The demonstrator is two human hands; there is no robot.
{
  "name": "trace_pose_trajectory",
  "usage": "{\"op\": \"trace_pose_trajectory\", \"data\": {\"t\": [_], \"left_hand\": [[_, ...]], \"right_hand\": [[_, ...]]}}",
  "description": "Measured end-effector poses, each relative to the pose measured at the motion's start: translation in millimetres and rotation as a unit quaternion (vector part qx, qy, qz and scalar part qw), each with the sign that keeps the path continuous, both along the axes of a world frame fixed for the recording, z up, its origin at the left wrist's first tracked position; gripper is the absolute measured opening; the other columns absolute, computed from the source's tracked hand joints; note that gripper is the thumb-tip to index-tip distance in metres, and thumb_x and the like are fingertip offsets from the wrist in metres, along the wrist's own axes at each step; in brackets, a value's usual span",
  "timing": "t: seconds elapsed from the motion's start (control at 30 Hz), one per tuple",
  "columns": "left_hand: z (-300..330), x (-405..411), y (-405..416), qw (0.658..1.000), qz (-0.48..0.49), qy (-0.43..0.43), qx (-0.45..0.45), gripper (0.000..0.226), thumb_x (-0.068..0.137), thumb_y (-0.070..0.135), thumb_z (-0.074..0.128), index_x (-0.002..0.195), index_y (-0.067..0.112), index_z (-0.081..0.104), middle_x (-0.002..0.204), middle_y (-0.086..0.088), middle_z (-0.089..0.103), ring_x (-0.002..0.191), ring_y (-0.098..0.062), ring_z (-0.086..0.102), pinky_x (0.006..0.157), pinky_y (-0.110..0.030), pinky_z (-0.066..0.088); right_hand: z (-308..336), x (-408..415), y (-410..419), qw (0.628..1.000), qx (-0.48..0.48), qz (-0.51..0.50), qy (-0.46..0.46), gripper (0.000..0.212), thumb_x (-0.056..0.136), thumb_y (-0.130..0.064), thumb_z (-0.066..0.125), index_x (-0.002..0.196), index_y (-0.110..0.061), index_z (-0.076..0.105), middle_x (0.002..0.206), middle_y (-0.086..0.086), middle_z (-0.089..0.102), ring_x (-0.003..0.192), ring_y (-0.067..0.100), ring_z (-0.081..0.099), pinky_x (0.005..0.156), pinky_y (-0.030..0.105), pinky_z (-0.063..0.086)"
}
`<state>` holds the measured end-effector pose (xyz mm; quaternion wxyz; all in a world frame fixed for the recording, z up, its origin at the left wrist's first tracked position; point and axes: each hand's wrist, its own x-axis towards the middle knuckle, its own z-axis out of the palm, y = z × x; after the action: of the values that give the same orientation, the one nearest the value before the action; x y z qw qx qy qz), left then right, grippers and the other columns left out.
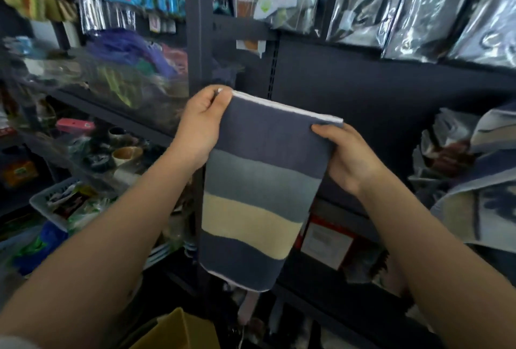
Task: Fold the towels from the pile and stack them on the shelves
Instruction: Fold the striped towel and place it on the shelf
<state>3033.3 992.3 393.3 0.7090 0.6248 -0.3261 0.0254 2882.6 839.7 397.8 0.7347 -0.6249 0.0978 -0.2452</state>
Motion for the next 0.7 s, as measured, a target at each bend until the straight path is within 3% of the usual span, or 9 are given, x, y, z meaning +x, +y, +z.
{"op": "trace_pose_trajectory", "data": {"t": [0.13,0.23,0.3,0.37,0.43,0.53,0.63,0.7], "left_hand": [[34,40,-55,0.995,0.071,-0.045,0.048,0.025,0.097,0.025,0.043,0.077,0.016,0.057,0.083,-0.004,0.057,0.079,-0.015,0.051,0.073,-0.031,0.039],[46,62,-97,0.990,0.106,-0.065,0.063,0.022,0.097,0.022,0.044,0.097,0.009,0.061,0.091,-0.001,0.057,0.087,-0.013,0.051,0.071,-0.024,0.038],[40,76,-119,0.991,0.101,-0.019,0.080,0.028,0.096,0.026,0.047,0.112,0.006,0.058,0.103,-0.001,0.057,0.094,-0.013,0.051,0.076,-0.021,0.040],[20,87,-129,0.986,0.061,0.070,0.141,0.037,0.093,0.035,0.052,0.118,0.007,0.055,0.113,-0.003,0.059,0.096,-0.015,0.056,0.079,-0.023,0.044],[-6,89,-128,0.961,-0.019,0.141,0.236,0.034,0.090,0.036,0.057,0.111,0.010,0.059,0.109,-0.005,0.064,0.084,-0.013,0.061,0.069,-0.020,0.047],[-32,86,-120,0.911,-0.092,0.154,0.370,0.034,0.085,0.037,0.063,0.109,0.012,0.061,0.109,0.000,0.065,0.089,-0.010,0.061,0.073,-0.020,0.046],[-36,84,-110,0.894,-0.135,0.162,0.395,0.037,0.085,0.034,0.064,0.117,0.016,0.056,0.116,0.006,0.060,0.100,-0.009,0.059,0.082,-0.022,0.045],[-35,83,-109,0.894,-0.179,0.178,0.370,0.036,0.085,0.025,0.063,0.119,0.016,0.055,0.115,0.004,0.063,0.100,-0.010,0.061,0.084,-0.024,0.049]], "right_hand": [[27,41,-44,0.999,0.002,-0.052,-0.017,0.005,0.091,-0.008,0.053,0.094,-0.011,0.057,0.088,0.005,0.066,0.074,0.015,0.064,0.062,0.025,0.056],[35,75,-81,0.995,-0.001,-0.096,-0.012,0.010,0.092,-0.008,0.053,0.085,-0.015,0.052,0.081,0.005,0.062,0.068,0.015,0.060,0.055,0.024,0.054],[30,97,-107,0.994,0.005,-0.110,-0.001,0.013,0.092,-0.006,0.051,0.083,-0.015,0.052,0.079,0.006,0.060,0.067,0.016,0.058,0.054,0.024,0.053],[18,117,-133,0.992,0.012,-0.121,0.026,0.013,0.093,-0.004,0.049,0.085,-0.014,0.053,0.080,0.008,0.059,0.067,0.018,0.057,0.054,0.026,0.051],[3,131,-153,0.990,0.009,-0.130,0.055,0.012,0.094,-0.003,0.046,0.089,-0.012,0.054,0.082,0.009,0.059,0.068,0.019,0.056,0.056,0.028,0.048],[-15,144,-177,0.986,0.009,-0.140,0.094,0.017,0.095,0.000,0.043,0.091,-0.008,0.057,0.079,0.010,0.059,0.067,0.019,0.055,0.059,0.030,0.048],[-27,151,-201,0.979,0.027,-0.159,0.124,0.022,0.095,-0.001,0.042,0.113,0.001,0.056,0.098,0.016,0.061,0.072,0.021,0.057,0.060,0.029,0.048],[-31,156,-215,0.978,0.044,-0.169,0.116,0.026,0.095,-0.003,0.042,0.117,0.004,0.055,0.104,0.018,0.061,0.075,0.022,0.058,0.058,0.028,0.049]]}}
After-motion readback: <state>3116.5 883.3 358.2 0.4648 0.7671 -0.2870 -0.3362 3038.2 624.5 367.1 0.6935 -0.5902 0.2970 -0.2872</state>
